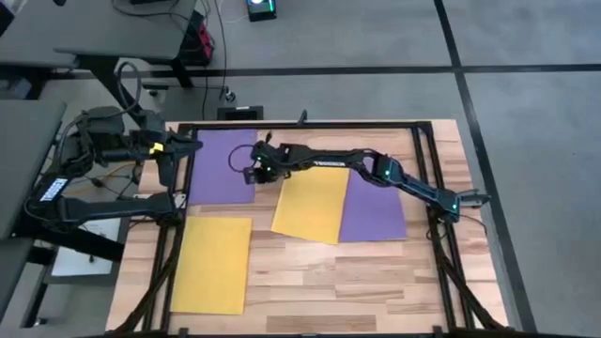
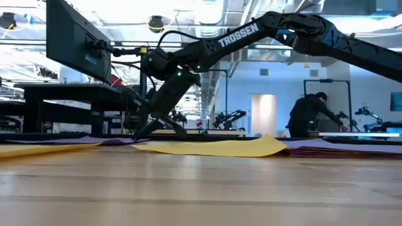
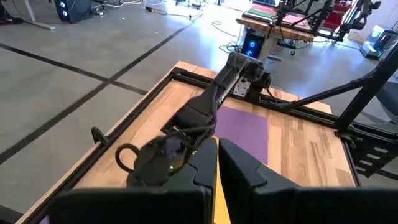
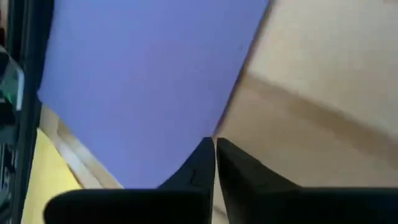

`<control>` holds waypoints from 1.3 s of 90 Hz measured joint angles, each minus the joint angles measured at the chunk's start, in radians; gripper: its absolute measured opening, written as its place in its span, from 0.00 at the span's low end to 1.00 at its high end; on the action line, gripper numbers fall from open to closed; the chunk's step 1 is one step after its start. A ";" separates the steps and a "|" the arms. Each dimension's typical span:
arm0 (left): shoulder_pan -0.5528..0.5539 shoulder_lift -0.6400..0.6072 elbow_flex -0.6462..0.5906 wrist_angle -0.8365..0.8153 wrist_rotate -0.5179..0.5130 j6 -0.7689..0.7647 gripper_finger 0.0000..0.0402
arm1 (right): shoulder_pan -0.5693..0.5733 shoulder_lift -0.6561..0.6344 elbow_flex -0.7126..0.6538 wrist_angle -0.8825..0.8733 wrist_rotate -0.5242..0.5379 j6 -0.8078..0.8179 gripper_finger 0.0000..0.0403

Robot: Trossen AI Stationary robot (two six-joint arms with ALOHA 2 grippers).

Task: Organize paper
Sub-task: Stack the yellow paper on top of the other yellow paper

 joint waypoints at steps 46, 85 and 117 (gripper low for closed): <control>0.000 0.000 0.000 0.000 0.000 -0.014 0.00 | 0.006 -0.001 -0.034 0.141 -0.003 -0.016 0.00; 0.000 0.040 0.000 0.003 0.000 -0.068 0.00 | 0.000 -0.339 -0.033 -0.310 -0.019 -0.401 0.00; -0.010 0.414 0.000 0.002 0.007 -0.086 0.00 | -0.043 -0.579 -0.036 -0.890 0.198 -0.556 0.21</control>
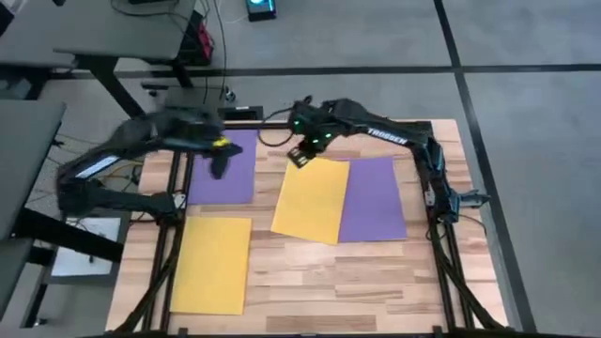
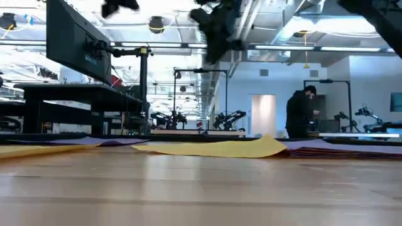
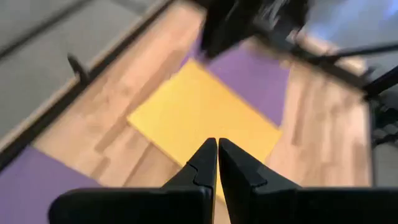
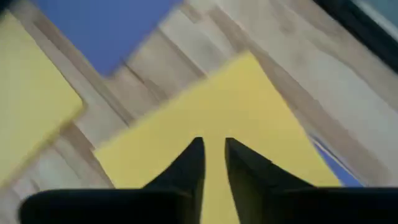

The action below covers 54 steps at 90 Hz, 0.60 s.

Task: Organize paper
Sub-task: Stack the yellow paper on top of the other yellow paper

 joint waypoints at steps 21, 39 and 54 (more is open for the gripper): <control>-0.032 0.263 0.000 0.014 -0.001 0.026 0.00 | 0.026 -0.152 -0.334 0.022 0.090 -0.033 0.41; -0.064 0.427 0.000 0.069 -0.002 0.074 0.00 | 0.029 -0.416 -0.897 0.391 0.028 0.128 0.49; -0.096 0.556 0.000 0.119 0.000 0.121 0.00 | 0.055 -0.600 -1.279 0.728 -0.025 0.391 0.50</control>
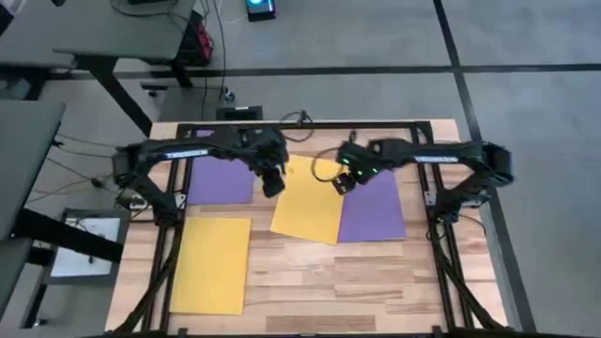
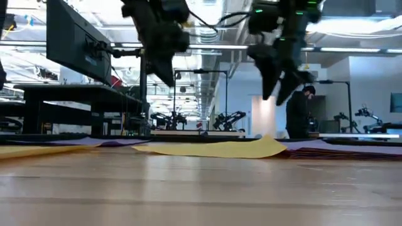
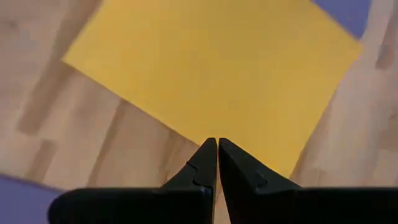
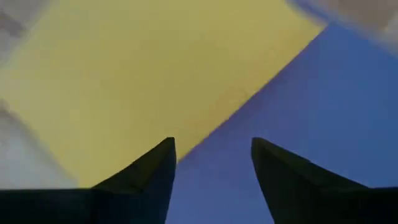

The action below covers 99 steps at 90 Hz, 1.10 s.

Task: Organize paper
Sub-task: Stack the yellow paper on top of the other yellow paper

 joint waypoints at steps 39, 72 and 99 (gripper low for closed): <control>-0.056 0.275 0.000 0.191 0.008 0.095 0.00 | 0.072 -0.021 -0.366 0.541 0.014 0.354 0.49; -0.100 0.382 0.005 0.300 0.059 0.158 0.00 | 0.072 0.095 -0.371 0.740 0.033 0.342 0.49; -0.110 0.385 0.006 0.314 0.080 0.145 0.00 | 0.070 0.119 -0.370 0.846 -0.023 0.357 0.44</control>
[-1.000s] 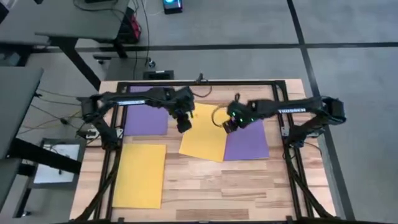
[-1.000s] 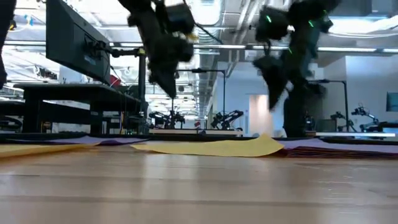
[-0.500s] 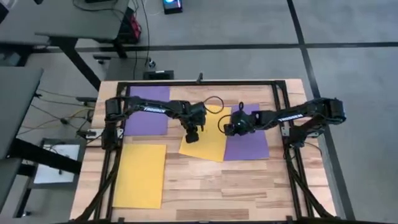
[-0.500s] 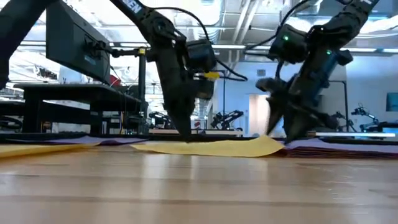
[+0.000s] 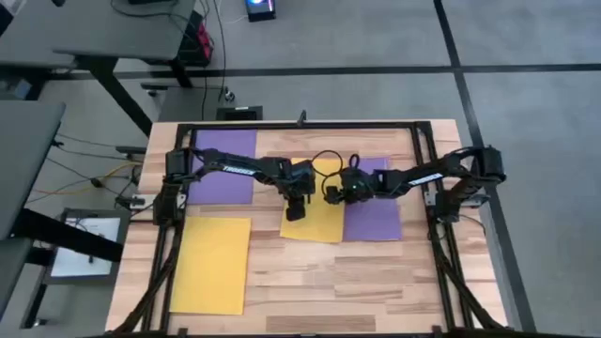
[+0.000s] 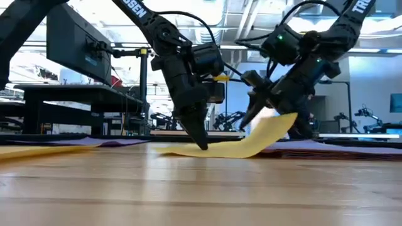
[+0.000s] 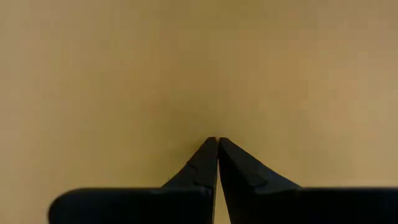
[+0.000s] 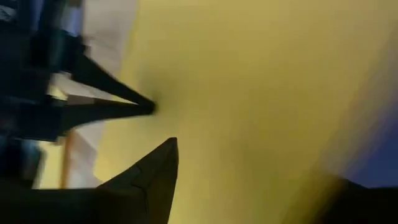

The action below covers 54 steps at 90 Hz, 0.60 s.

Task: Organize paper
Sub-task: Stack the yellow paper on top of the other yellow paper

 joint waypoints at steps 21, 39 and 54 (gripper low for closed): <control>-0.001 -0.036 -0.003 -0.018 -0.004 -0.010 0.00 | 0.002 -0.045 0.000 -0.083 -0.018 -0.088 0.07; -0.001 -0.161 0.000 -0.036 -0.009 -0.026 0.00 | -0.008 -0.130 0.002 -0.088 -0.021 -0.154 0.00; -0.001 -0.354 0.000 -0.184 -0.037 -0.100 0.00 | 0.004 -0.258 0.037 -0.132 -0.051 -0.184 0.00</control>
